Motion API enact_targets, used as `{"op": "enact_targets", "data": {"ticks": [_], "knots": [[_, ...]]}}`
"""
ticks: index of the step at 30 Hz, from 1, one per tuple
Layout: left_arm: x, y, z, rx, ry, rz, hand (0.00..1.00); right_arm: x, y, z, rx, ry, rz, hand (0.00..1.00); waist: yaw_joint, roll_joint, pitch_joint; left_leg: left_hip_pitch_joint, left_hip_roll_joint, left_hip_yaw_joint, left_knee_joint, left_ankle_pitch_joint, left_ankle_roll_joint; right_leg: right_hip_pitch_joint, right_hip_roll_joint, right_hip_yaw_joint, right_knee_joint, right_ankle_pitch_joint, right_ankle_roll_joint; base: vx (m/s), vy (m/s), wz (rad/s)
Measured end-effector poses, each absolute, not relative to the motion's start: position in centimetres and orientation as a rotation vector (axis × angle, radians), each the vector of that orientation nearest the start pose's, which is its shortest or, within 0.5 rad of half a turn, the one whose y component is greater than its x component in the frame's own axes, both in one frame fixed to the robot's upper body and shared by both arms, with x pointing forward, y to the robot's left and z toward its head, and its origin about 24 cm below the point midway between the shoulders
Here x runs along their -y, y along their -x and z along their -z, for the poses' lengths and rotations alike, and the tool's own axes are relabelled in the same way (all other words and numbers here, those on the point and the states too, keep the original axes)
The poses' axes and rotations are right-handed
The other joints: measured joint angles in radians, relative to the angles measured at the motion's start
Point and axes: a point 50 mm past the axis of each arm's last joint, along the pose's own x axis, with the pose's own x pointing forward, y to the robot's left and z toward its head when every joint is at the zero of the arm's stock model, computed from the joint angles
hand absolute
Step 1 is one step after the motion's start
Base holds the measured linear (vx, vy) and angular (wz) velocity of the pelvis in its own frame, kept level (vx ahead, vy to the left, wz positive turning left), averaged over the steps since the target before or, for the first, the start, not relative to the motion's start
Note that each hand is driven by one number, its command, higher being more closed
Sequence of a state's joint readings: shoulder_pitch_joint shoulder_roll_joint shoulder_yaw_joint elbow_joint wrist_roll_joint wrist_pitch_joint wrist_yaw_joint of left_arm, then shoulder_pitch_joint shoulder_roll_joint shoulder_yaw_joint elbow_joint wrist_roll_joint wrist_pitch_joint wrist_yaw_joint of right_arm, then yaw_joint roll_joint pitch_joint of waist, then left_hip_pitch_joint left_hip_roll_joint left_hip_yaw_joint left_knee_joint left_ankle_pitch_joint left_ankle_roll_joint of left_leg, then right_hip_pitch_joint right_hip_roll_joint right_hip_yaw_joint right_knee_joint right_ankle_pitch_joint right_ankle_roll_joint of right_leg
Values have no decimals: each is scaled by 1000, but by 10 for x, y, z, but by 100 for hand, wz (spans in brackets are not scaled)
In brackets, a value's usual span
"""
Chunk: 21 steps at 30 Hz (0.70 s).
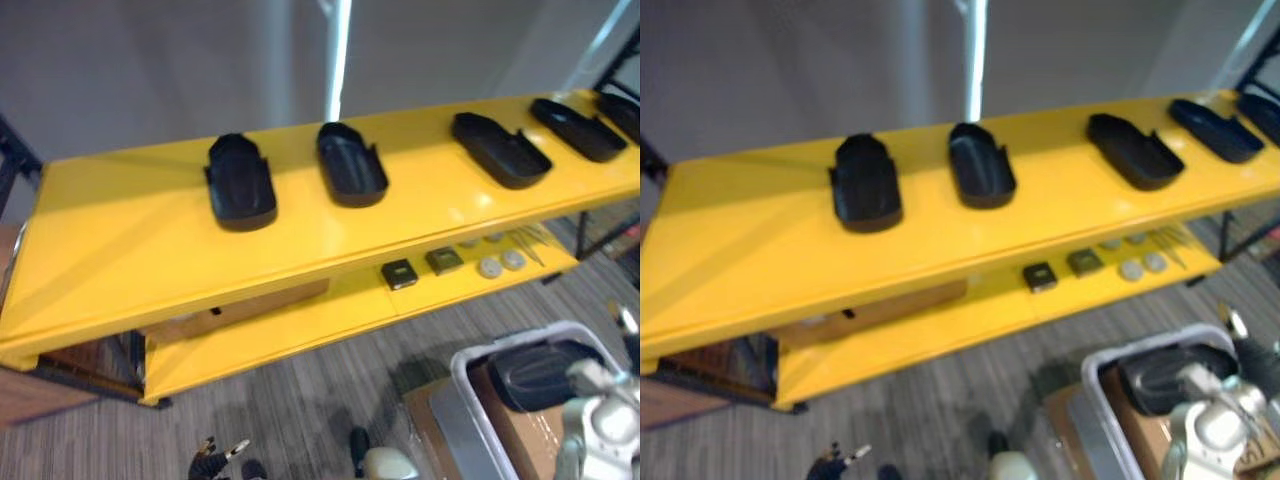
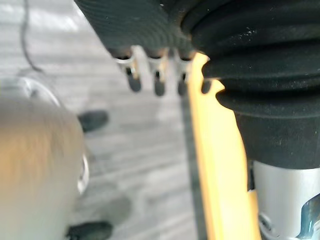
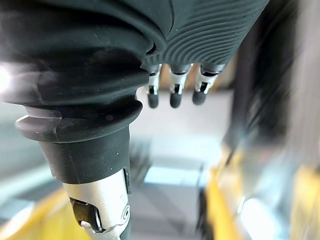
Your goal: Walk over and take plastic housings, then place them on the shelf
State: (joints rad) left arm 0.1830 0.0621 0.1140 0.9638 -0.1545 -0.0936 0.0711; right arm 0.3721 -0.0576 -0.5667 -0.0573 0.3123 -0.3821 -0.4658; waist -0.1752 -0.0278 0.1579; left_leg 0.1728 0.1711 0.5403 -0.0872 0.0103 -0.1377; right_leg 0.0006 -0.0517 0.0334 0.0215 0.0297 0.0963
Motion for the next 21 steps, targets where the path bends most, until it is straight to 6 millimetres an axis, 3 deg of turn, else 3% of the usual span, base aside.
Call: {"op": "enact_targets", "data": {"ticks": [3, 5, 8, 10, 12, 14, 17, 21], "knots": [[-190, -77, 159, -1031, 116, -329, 0, 314, -80, -26, 149, -61, 1164, 0, -11, 5, -9, 36, 7, 64, 0, -23, -8, -1, 11, 36, -1, 3, 2, 41, 11, -58], [-190, -76, 158, -1023, 117, -335, 0, 306, -78, -21, 125, -80, 1154, 0, -12, 1, -19, 40, 10, 81, 1, -28, -14, -6, 18, 52, -3, 4, 1, 23, -4, -34], [-191, -81, 154, -981, 120, -359, 0, 289, -94, -16, 115, -137, 1068, 0, 3, -3, -26, 32, 11, 69, 46, -48, -16, -21, 25, 73, -3, 16, -11, 27, -15, -20], [-190, -85, 151, -944, 147, -384, 0, 272, -119, -17, 142, -201, 962, 0, 34, 0, -28, -2, 18, -41, 144, -121, -1, -40, 44, 120, 5, 20, -15, 21, 2, -75], [-184, -89, 148, -904, 195, -400, 0, 247, -155, -25, 189, -279, 816, 0, 81, 26, -24, -54, 18, -225, 276, -224, 29, -58, 65, 196, 15, 28, -14, 7, 60, -100], [-180, -90, 147, -883, 209, -401, 0, 229, -173, -28, 200, -321, 734, 0, 100, 36, -19, -89, 11, -288, 353, -272, 51, -74, 66, 225, 28, 32, -6, -33, 135, -54], [-179, -94, 145, -848, 204, -391, 0, 216, -182, -24, 169, -347, 692, 0, 121, 40, -14, -108, 4, -290, 389, -328, 45, -93, 60, 240, 38, 30, 5, -67, 150, -21], [-185, -107, 140, -798, 182, -356, 0, 216, -169, -12, 107, -344, 720, 0, 128, 24, 35, -135, -11, -288, 497, -380, 68, -108, 40, 242, 81, 40, 25, -72, 153, -15]]}}
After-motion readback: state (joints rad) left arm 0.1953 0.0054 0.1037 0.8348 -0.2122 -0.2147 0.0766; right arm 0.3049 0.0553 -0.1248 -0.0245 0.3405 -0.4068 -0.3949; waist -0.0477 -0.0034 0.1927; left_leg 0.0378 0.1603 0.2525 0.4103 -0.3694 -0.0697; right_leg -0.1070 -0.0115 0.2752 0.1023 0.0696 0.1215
